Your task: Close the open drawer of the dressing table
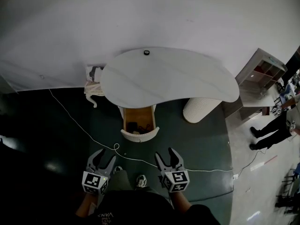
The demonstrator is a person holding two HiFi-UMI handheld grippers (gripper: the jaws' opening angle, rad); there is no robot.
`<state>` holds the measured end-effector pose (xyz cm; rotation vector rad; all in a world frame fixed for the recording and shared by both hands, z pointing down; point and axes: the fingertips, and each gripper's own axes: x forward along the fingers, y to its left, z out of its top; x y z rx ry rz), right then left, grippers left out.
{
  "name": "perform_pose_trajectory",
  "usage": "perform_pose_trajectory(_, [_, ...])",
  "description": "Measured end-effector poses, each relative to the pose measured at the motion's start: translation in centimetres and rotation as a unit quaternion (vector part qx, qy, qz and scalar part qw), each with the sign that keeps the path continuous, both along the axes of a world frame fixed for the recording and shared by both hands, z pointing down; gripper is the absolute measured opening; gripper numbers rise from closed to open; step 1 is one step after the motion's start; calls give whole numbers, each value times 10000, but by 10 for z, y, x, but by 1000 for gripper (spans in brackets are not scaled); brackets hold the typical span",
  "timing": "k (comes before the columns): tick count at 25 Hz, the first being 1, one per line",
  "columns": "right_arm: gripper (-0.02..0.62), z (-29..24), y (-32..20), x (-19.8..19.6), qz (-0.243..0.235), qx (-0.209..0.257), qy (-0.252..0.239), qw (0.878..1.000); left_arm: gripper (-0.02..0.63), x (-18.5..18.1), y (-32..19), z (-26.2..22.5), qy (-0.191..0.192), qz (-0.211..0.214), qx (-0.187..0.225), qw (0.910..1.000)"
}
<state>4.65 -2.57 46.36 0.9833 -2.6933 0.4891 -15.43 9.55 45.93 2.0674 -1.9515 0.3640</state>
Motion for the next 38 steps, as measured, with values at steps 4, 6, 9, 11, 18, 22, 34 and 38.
perform_pose_trajectory(4, [258,11,-11,-9,-7,-106,80,9999,199,-9,-15,4,-55,9,-47,10000])
perform_pose_trajectory(6, [256,14,-17,-14,22,-113,77,9999,199,-13,-26,6,-54,63,-106,9999])
perform_pose_trajectory(9, [253,24,-28,-16,198,-129,111,9997,199,-13,-43,10,39,195,-136,9997])
perform_pose_trajectory(11, [250,32,-35,-18,326,-121,168,9993,199,-16,-55,11,76,295,-160,9994])
perform_pose_trajectory(18, [250,62,-53,-33,468,-199,278,9983,199,-28,-92,30,38,738,-440,9963])
perform_pose_trajectory(22, [250,88,-59,-40,555,-331,415,9970,199,-31,-106,49,81,982,-629,9931])
perform_pose_trajectory(34, [252,167,-63,-65,601,-628,611,9943,199,-27,-133,96,59,1725,-1130,9785])
perform_pose_trajectory(38, [256,183,-65,-77,536,-592,671,9945,199,-32,-137,110,76,1833,-1287,9746])
